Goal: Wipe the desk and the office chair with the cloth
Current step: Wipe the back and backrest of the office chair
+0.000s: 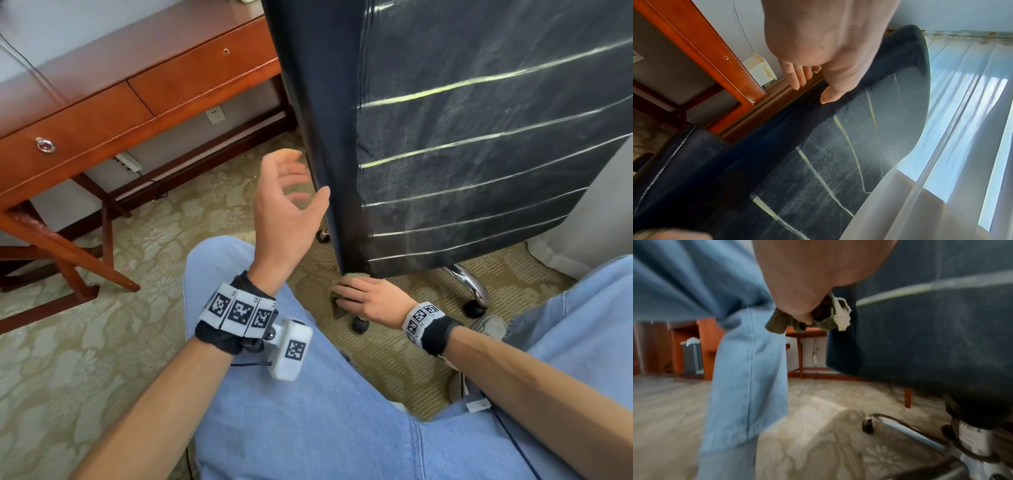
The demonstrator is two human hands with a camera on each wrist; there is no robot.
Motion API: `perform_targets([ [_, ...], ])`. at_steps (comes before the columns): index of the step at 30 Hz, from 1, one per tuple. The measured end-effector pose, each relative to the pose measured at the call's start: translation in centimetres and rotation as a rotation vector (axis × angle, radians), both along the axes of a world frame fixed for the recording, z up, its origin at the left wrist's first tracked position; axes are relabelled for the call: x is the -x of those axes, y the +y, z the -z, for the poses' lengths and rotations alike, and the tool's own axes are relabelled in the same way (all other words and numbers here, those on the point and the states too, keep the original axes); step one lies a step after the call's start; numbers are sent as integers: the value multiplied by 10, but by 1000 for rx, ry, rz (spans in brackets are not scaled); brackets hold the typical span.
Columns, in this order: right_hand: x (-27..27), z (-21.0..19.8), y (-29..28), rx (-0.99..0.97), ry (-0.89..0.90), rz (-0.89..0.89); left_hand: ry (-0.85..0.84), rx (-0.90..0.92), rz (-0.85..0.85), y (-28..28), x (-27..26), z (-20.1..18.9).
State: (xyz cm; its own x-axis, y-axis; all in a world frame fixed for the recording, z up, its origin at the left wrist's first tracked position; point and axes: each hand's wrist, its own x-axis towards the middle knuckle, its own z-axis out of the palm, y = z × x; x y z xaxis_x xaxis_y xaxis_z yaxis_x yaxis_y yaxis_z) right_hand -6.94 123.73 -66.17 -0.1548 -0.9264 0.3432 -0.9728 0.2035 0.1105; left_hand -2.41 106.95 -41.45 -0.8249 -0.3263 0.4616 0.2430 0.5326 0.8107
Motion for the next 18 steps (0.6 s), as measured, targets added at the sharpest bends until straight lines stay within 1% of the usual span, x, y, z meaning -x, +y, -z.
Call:
perform_targets([
  [4,10,-44,1,304,39,83,64,5,-57,7,3,1],
  [5,13,-53,4,346,45,104,67,9,-60,9,4,2],
  [7,17,-63,9,368,69,115,66,27,-61,13,4,5],
  [10,21,-53,14,295,72,127,67,49,-63,16,5,9],
  [13,25,-22,27,143,41,140,59,53,-70,17,5,9],
  [15,24,-2,34,58,-10,138,46,55,-75,17,4,9],
  [17,22,6,33,7,-55,128,42,64,-79,15,4,10],
  [18,21,4,32,11,-47,113,41,72,-81,14,3,10],
])
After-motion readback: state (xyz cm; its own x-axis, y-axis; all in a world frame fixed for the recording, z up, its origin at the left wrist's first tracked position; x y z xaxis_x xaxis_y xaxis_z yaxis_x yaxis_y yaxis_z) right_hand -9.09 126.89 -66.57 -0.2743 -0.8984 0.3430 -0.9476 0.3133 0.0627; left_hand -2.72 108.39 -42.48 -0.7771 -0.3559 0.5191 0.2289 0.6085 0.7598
